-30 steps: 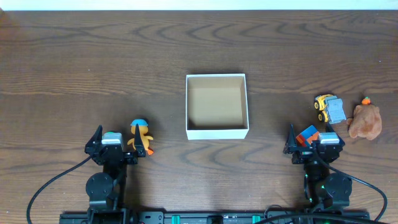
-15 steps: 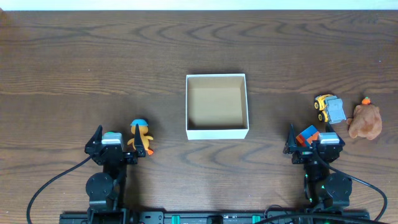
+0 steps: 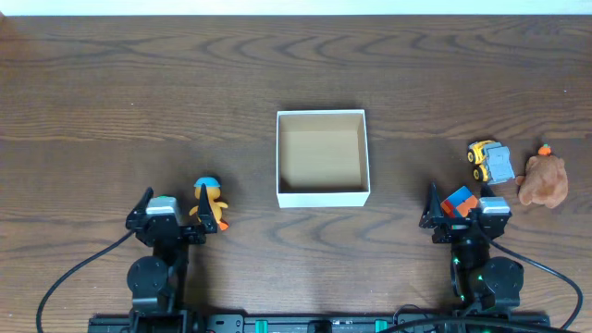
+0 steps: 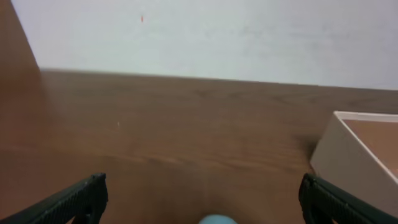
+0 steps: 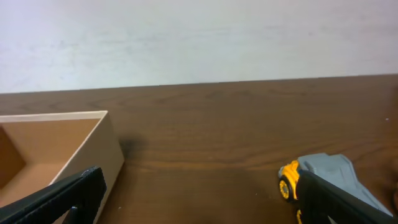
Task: Pack container
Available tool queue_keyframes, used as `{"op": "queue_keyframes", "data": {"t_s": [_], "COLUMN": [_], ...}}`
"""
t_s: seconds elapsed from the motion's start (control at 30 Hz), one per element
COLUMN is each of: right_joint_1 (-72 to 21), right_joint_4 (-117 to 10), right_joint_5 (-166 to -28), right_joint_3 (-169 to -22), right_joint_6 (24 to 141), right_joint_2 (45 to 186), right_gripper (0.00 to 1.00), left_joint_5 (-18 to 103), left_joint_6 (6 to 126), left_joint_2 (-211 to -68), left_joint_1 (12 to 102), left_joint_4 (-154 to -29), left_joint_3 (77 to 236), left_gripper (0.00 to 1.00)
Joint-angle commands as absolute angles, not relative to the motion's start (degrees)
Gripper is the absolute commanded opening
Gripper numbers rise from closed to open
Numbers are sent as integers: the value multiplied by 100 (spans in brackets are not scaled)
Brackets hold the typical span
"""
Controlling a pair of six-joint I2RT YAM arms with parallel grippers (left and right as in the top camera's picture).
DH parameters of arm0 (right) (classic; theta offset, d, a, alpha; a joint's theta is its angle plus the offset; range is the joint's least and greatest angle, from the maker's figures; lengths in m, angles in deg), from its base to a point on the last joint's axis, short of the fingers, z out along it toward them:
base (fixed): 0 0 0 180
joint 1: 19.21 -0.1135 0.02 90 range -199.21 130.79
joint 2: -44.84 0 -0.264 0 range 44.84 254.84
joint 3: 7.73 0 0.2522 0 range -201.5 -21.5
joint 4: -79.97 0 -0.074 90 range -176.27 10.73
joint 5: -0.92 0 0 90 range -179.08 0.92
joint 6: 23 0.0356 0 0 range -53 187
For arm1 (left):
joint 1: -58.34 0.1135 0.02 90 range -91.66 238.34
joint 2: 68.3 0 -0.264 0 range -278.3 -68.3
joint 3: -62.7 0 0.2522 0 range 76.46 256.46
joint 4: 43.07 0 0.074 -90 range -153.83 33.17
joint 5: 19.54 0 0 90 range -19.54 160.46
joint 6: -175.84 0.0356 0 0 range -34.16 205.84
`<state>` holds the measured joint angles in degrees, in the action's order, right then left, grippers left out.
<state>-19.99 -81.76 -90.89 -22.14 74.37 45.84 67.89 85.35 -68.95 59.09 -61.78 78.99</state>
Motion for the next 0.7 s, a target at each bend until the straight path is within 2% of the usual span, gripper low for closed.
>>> {"op": "queue_keyframes", "data": {"t_s": [0.0, 0.17, 0.33, 0.47, 0.67], "right_joint_1": [-2034, -1946, -1481, -906, -25], "right_joint_4": [-8023, -7501, -6377, -5094, -2701], "right_joint_5": [-9076, -8759, -8807, -9196, -9729], "right_joint_3": [-2603, -3759, -5423, -7086, -9479], "right_joint_6": [7678, 7092, 6924, 6731, 5645], "right_joint_2": [4770, 5688, 7526, 9193, 11779], "right_gripper": [99, 99, 99, 99, 99], "left_joint_5": [6898, 6900, 6900, 6898, 6898], "left_joint_6": [8058, 8056, 7920, 7840, 7840], "left_joint_2": [-6989, -7548, -8571, -9277, -9863], "left_joint_1": [5940, 5940, 5940, 5940, 5940], "left_joint_4": [-6713, -7249, -8289, -8884, -9067], "left_joint_3": [8167, 9232, 10401, 11013, 11302], "left_gripper": [98, 98, 98, 98, 98]}}
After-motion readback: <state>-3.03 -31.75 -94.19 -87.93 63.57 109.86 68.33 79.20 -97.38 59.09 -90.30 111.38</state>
